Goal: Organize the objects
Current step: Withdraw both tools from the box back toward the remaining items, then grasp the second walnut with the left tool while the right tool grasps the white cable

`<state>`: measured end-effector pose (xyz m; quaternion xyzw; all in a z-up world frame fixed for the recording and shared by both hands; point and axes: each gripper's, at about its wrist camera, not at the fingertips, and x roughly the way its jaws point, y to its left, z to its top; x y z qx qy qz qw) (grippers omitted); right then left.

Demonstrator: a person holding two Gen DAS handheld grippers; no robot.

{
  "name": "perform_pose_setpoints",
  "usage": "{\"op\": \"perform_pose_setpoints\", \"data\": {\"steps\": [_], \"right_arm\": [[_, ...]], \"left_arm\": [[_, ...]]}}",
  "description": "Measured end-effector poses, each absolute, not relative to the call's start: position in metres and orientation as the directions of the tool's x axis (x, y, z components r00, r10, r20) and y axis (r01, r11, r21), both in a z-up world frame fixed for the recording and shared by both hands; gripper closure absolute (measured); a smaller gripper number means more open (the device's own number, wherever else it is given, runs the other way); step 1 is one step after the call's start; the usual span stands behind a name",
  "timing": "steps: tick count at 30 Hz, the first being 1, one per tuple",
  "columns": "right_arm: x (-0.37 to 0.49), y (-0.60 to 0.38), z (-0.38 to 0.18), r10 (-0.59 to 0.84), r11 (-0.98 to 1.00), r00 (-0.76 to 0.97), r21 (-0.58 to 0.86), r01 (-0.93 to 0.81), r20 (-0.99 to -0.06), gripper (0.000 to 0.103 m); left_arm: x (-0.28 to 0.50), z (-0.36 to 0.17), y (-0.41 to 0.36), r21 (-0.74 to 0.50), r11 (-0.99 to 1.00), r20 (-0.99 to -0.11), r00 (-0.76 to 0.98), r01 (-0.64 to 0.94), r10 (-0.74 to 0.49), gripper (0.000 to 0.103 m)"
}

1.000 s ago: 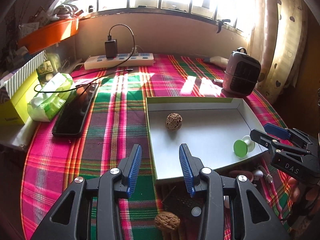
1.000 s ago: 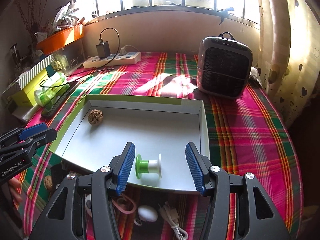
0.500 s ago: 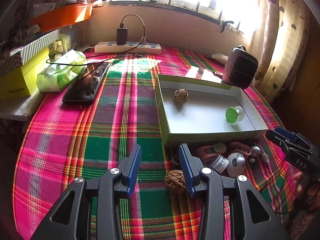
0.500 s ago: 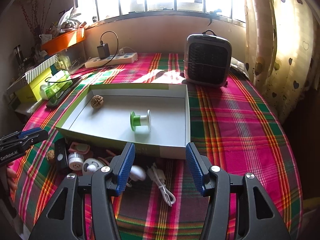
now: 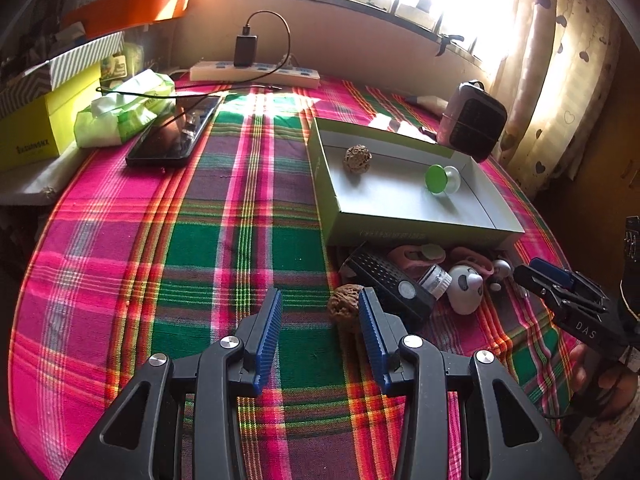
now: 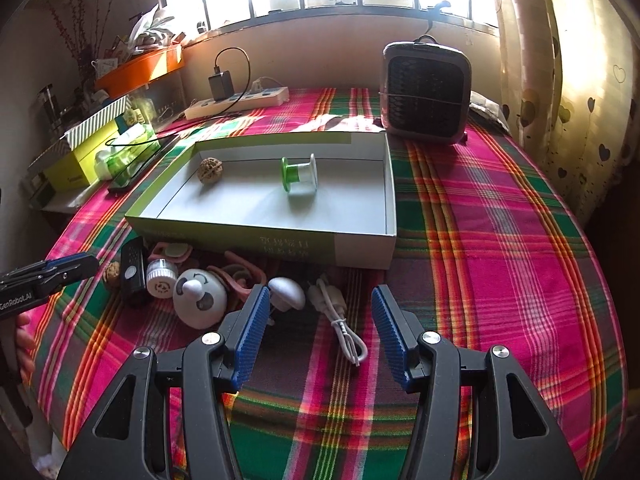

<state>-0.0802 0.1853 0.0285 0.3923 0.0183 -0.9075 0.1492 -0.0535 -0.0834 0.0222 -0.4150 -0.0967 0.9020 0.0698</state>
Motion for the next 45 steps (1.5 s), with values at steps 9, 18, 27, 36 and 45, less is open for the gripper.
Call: {"op": "perform_pose_setpoints", "data": {"steps": [9, 18, 27, 36, 45], "right_arm": [[-0.079, 0.190, 0.027, -0.233, -0.961, -0.649, 0.070, 0.267, -0.725, 0.049], [-0.079, 0.209, 0.017, -0.186, -0.972, -0.630, 0.048, 0.229, -0.754, 0.049], [-0.091, 0.200, 0.012, -0.199, -0.961, -0.601, 0.035, 0.273, -0.774, 0.049], [-0.100, 0.196, 0.010, -0.185, -0.954, -0.596, -0.002, 0.298, -0.781, 0.049], [-0.101, 0.195, 0.010, -0.180, -0.955, -0.598, -0.007, 0.297, -0.781, 0.049]], "left_arm": [[-0.055, 0.018, -0.083, -0.250, -0.967, -0.739, -0.634, -0.058, 0.229, 0.065], [-0.055, 0.017, -0.080, -0.265, -0.962, -0.741, -0.624, -0.069, 0.248, 0.065], [-0.060, 0.014, -0.069, -0.258, -0.962, -0.752, -0.606, -0.093, 0.260, 0.065], [-0.066, 0.008, -0.063, -0.236, -0.967, -0.768, -0.592, -0.092, 0.244, 0.065], [-0.071, 0.007, -0.059, -0.195, -0.975, -0.772, -0.598, -0.102, 0.217, 0.065]]}}
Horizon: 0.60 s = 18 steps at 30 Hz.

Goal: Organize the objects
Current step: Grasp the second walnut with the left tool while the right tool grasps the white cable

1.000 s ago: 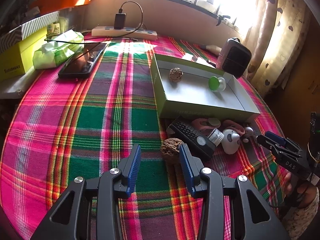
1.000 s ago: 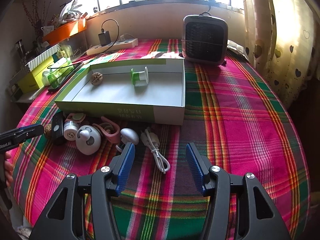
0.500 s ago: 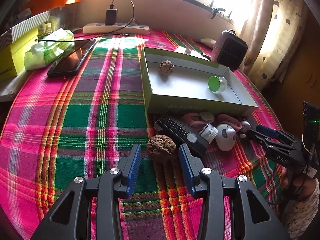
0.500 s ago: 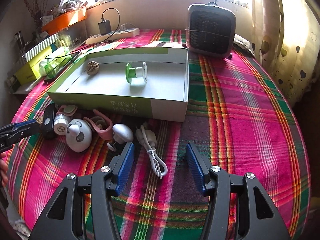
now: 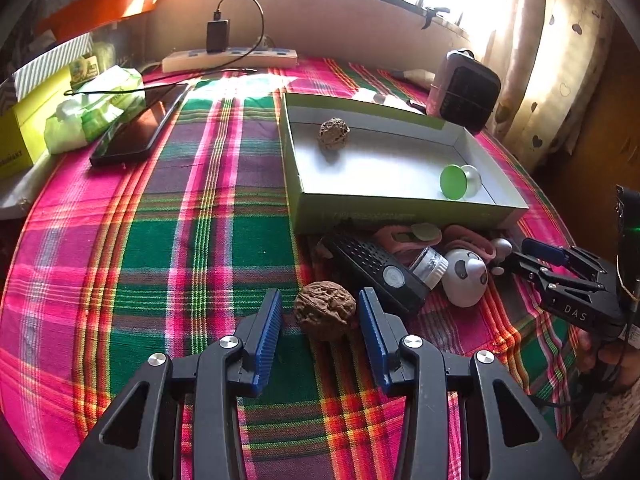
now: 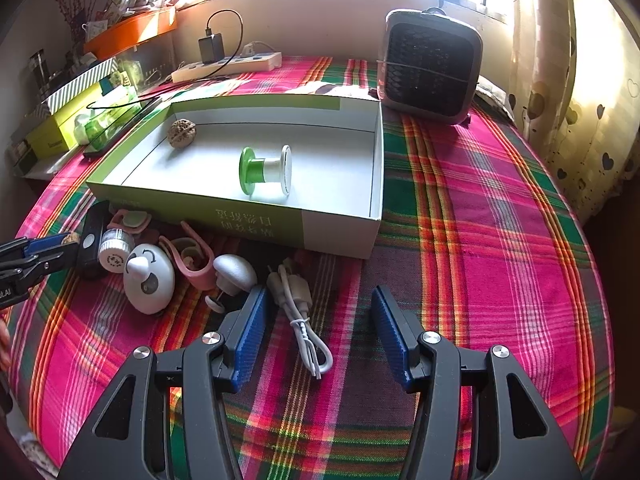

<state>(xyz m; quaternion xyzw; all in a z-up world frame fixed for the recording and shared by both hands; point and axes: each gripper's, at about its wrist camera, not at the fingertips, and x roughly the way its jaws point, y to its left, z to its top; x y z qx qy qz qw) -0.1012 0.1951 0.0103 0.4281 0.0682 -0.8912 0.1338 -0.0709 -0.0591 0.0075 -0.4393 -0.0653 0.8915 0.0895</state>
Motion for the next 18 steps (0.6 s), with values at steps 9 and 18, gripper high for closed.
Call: {"op": "perform_pose_setpoints", "data": {"steps": [9, 18], "right_arm": [[-0.0993, 0.1908, 0.0118, -0.193, -0.948, -0.600, -0.009, 0.317, -0.777, 0.073], [-0.0979, 0.1893, 0.0123, -0.201, -0.946, -0.599, -0.005, 0.324, -0.775, 0.083]], "left_arm": [[-0.0716, 0.0077, -0.0586, -0.186, -0.977, -0.773, -0.599, -0.100, 0.209, 0.074], [-0.0708, 0.0078, -0.0570, -0.185, -0.977, -0.773, -0.599, -0.104, 0.210, 0.074]]}}
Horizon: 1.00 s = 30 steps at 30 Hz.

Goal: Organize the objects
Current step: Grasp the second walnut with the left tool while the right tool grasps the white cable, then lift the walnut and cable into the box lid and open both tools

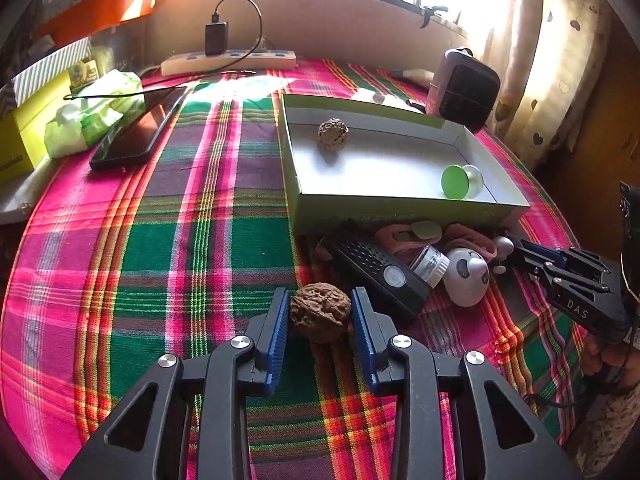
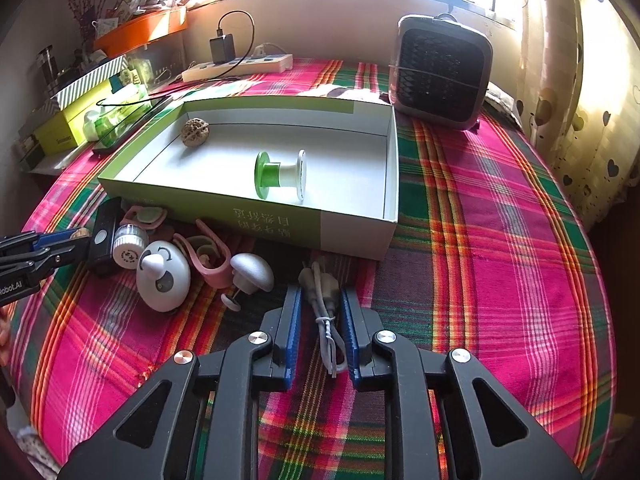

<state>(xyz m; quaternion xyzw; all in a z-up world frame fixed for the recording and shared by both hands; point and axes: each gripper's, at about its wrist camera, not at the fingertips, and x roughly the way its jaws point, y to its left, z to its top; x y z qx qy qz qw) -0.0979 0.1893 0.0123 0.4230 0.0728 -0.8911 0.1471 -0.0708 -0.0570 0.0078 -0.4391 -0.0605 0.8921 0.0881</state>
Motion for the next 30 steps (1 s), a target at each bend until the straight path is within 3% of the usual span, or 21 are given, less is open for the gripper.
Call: {"op": "perform_pose_setpoints", "data": {"steps": [30], "right_arm": [[-0.095, 0.193, 0.039, -0.252, -0.943, -0.633, 0.040, 0.330, -0.732, 0.083]], "left_arm": [[-0.071, 0.029, -0.051, -0.188, -0.972, -0.737, -0.633, -0.143, 0.235, 0.074]]}}
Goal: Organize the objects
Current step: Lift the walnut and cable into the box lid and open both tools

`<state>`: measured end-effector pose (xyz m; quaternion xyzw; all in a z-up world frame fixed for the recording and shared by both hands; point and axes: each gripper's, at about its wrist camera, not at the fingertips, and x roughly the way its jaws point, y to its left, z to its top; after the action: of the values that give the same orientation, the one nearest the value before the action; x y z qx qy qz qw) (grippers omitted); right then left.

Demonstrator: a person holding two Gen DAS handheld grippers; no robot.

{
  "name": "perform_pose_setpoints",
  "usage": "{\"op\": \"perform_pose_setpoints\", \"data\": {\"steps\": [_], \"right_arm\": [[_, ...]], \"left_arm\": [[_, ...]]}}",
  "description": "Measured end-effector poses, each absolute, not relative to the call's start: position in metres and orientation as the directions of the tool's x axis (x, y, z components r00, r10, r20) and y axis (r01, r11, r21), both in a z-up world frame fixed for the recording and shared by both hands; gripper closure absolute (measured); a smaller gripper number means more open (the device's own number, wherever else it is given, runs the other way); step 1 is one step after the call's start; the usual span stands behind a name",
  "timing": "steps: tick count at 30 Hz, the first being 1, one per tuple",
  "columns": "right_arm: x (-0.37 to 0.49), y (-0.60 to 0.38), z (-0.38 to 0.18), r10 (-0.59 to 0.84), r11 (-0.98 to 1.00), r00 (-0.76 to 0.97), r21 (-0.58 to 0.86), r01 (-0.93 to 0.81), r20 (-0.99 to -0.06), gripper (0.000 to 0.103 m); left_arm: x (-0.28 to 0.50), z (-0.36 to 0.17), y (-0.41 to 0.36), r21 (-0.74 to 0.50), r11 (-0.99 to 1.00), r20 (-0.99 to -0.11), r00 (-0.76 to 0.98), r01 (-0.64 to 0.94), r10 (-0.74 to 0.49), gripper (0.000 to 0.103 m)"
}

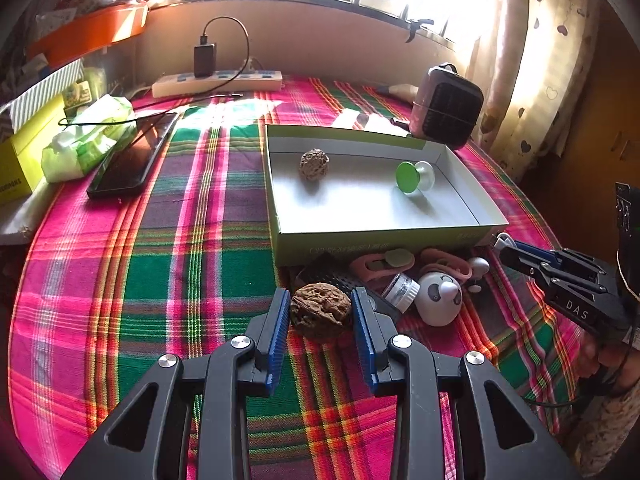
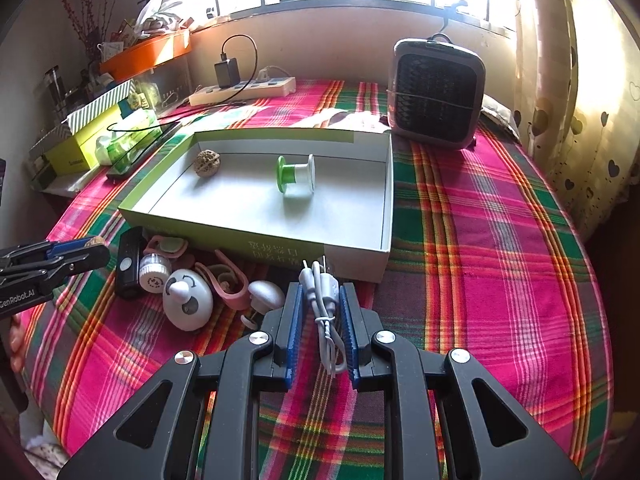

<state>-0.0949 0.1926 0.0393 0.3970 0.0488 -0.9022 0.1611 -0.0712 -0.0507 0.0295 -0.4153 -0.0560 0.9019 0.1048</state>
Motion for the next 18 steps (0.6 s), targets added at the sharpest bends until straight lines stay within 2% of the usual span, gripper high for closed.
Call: {"op": "perform_pose_setpoints", "data": {"steps": [18], "right_arm": [[-0.136, 0.172, 0.074, -0.254, -0.939, -0.678, 0.007, 0.345, -0.689, 0.083]], "left_arm": [[-0.114, 0.054, -0.031, -0.154, -0.968, -0.709, -0.661, -0.197, 0.247, 0.074]]}}
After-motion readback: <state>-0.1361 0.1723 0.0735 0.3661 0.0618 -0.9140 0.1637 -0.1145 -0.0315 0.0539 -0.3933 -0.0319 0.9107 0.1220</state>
